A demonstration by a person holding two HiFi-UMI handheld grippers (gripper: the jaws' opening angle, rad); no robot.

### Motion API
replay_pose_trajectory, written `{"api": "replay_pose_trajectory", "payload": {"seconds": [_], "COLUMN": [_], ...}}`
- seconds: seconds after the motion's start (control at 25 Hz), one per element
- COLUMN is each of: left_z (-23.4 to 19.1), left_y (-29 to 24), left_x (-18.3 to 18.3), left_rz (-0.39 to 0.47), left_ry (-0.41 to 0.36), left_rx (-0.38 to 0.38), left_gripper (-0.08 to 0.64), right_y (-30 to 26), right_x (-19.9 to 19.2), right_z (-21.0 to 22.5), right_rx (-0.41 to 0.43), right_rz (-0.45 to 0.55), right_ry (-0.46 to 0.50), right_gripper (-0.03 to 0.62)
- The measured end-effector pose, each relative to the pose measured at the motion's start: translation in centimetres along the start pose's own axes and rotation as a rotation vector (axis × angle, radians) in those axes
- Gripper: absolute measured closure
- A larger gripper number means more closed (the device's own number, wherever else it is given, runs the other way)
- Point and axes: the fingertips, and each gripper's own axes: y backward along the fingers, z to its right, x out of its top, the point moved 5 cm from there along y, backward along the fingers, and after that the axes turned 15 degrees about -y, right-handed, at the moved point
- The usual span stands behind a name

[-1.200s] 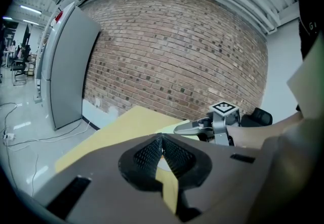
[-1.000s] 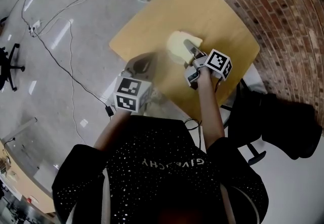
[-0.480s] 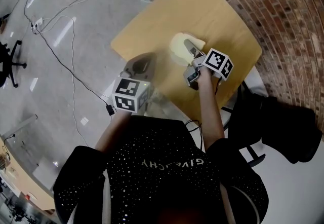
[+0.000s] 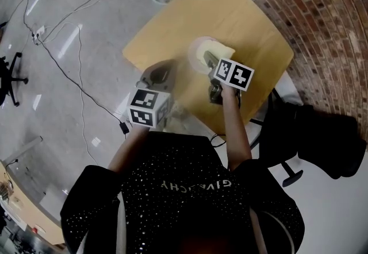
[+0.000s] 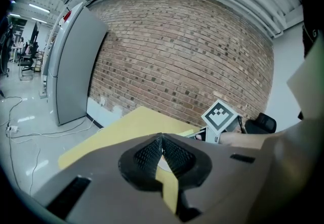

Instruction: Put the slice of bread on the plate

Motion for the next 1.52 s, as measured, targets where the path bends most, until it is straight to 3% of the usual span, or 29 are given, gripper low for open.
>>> {"api": "replay_pose_trajectory", "payload": {"seconds": [0.12,0.44,0.64,0.76,0.88,0.92,1.08,1.28,1.52], "left_z": [0.2,1.0,1.7,2.4,3.5,4.0,6.3,9.7,12.3], "left_y": [0.0,0.4,0.8,0.8,0.8,0.8,1.1,1.5,2.1], "left_x": [-0.1,-0.3,-0.6,-0.3,0.2,0.3,1.2,2.6,3.1], "left_rz": [0.0,-0.001,-0.003,0.006,0.022,0.026,0.05,0.092,0.1], "left_ry": [-0.003,-0.013,-0.021,-0.037,-0.054,-0.061,-0.114,-0.233,-0.269], "left_rx": [-0.01,-0.04,-0.059,-0.08,-0.107,-0.119,-0.17,-0.229,-0.28], "left_gripper": [0.551,0.551,0.551,0.551,0.551,0.551,0.551,0.551,0.551], "right_y": [0.4,1.3,3.4,6.3,9.2,10.2,15.1,20.3,22.4], "right_x": [-0.6,-2.3,-2.3,-1.8,-2.6,-2.9,-4.1,-5.5,-7.5], "right_z": [0.9,3.4,4.3,4.0,2.4,1.9,0.0,-1.9,-0.7], "right_rx": [-0.056,-0.113,-0.124,-0.067,0.074,0.102,0.196,0.287,0.248], "right_rz": [0.012,0.023,0.12,0.241,0.309,0.333,0.469,0.575,0.6], "right_ry": [0.029,-0.021,-0.069,-0.08,-0.013,0.016,0.069,0.098,0.076], "right_gripper": [0.241,0.241,0.242,0.242,0.246,0.264,0.549,0.58,0.58]}}
